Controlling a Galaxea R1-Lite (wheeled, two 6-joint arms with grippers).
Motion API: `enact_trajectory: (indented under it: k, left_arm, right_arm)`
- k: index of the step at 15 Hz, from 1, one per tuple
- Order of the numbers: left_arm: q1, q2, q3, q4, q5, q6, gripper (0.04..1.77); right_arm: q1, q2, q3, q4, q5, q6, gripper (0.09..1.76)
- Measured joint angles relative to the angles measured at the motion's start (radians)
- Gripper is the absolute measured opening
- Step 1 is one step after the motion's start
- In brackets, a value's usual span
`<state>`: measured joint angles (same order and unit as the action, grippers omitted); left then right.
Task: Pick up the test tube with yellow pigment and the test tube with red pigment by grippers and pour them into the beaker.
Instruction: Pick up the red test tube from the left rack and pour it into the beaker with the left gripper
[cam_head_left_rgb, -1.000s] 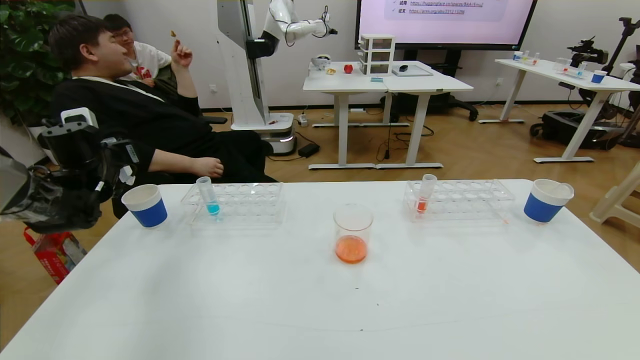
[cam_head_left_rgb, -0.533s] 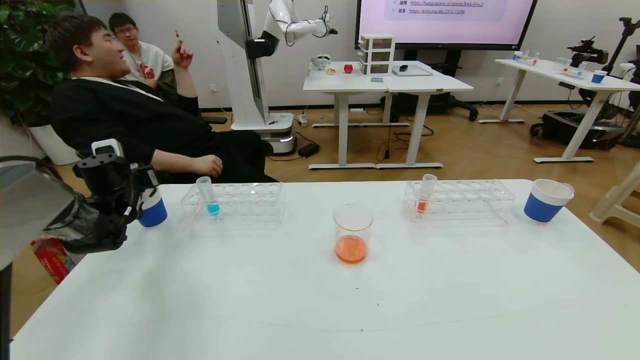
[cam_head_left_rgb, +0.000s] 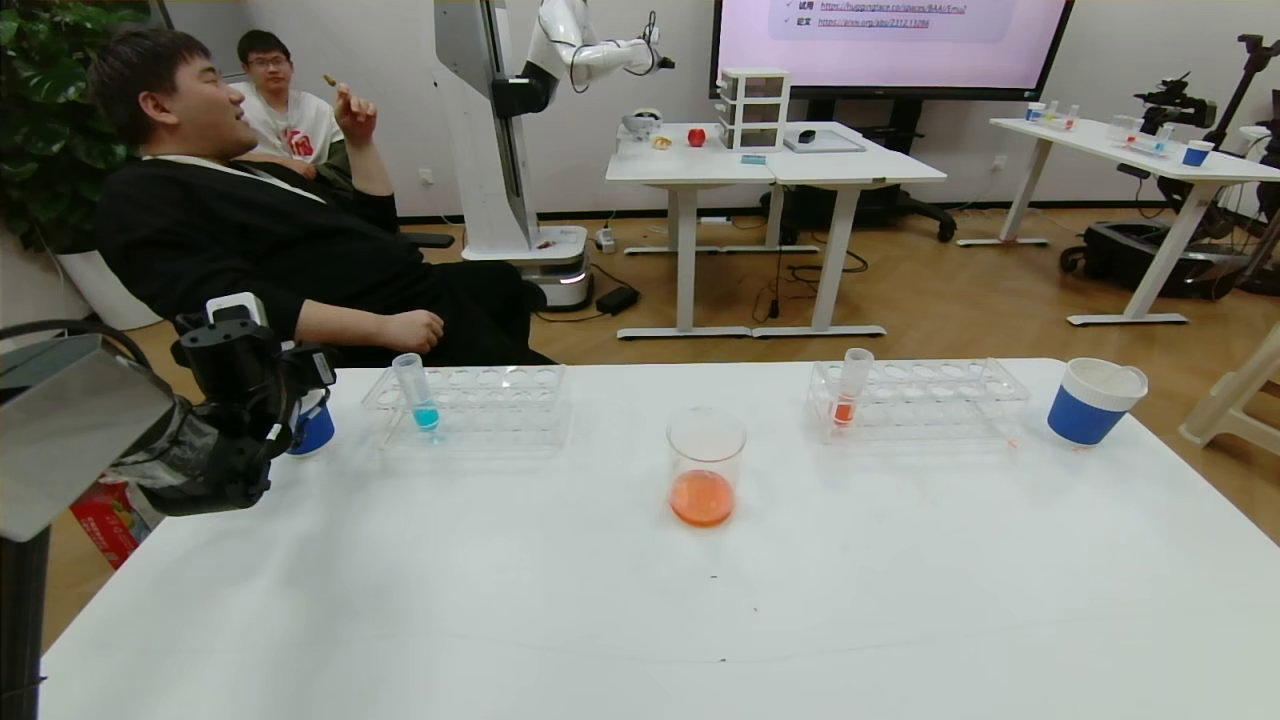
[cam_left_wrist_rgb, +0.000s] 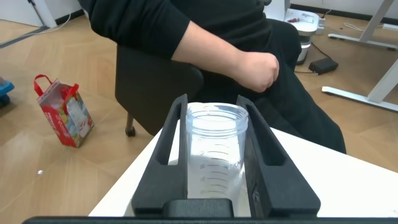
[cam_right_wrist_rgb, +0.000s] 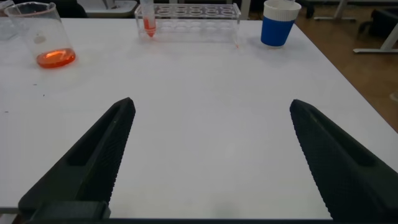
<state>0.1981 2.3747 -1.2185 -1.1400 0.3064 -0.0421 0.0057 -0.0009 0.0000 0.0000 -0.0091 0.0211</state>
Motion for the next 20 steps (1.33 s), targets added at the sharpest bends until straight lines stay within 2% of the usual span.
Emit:
enact_trajectory:
  k: [1,2,3,4,5,9,11,15,18,20]
  left_arm:
    - [-0.001,0.0,0.0,-0.001,0.0,0.001,0.65]
    - [-0.001,-0.001,0.0,-0.007,0.0,0.001,0.91]
    - [-0.002,-0.002,0.0,-0.019,0.0,0.001,1.29]
    - [-0.003,-0.003,0.0,-0.027,0.0,0.002,1.58]
    - [-0.002,-0.005,0.002,-0.026,0.0,0.003,1.74]
    - [-0.005,-0.04,0.0,-0.018,-0.01,0.005,1.75]
    - [-0.034,-0.088,-0.013,0.034,-0.017,0.004,1.75]
    - [-0.168,-0.212,-0.048,0.146,-0.041,-0.004,1.75]
    - [-0.271,-0.31,0.003,0.162,-0.11,-0.003,1.75]
    - [-0.313,-0.37,0.053,0.164,-0.12,0.004,1.75]
  right_arm:
    - [0.0,0.0,0.0,0.0,0.0,0.0,1.74]
    - [0.0,0.0,0.0,0.0,0.0,0.0,1.74]
    - [0.0,0.0,0.0,0.0,0.0,0.0,1.74]
    - [0.0,0.0,0.0,0.0,0.0,0.0,1.74]
    - [0.0,0.0,0.0,0.0,0.0,0.0,1.74]
    - [0.0,0.0,0.0,0.0,0.0,0.0,1.74]
    - [0.0,0.0,0.0,0.0,0.0,0.0,1.74]
    - [0.0,0.0,0.0,0.0,0.0,0.0,1.74]
    - [0.0,0.0,0.0,0.0,0.0,0.0,1.74]
    - [0.0,0.0,0.0,0.0,0.0,0.0,1.74]
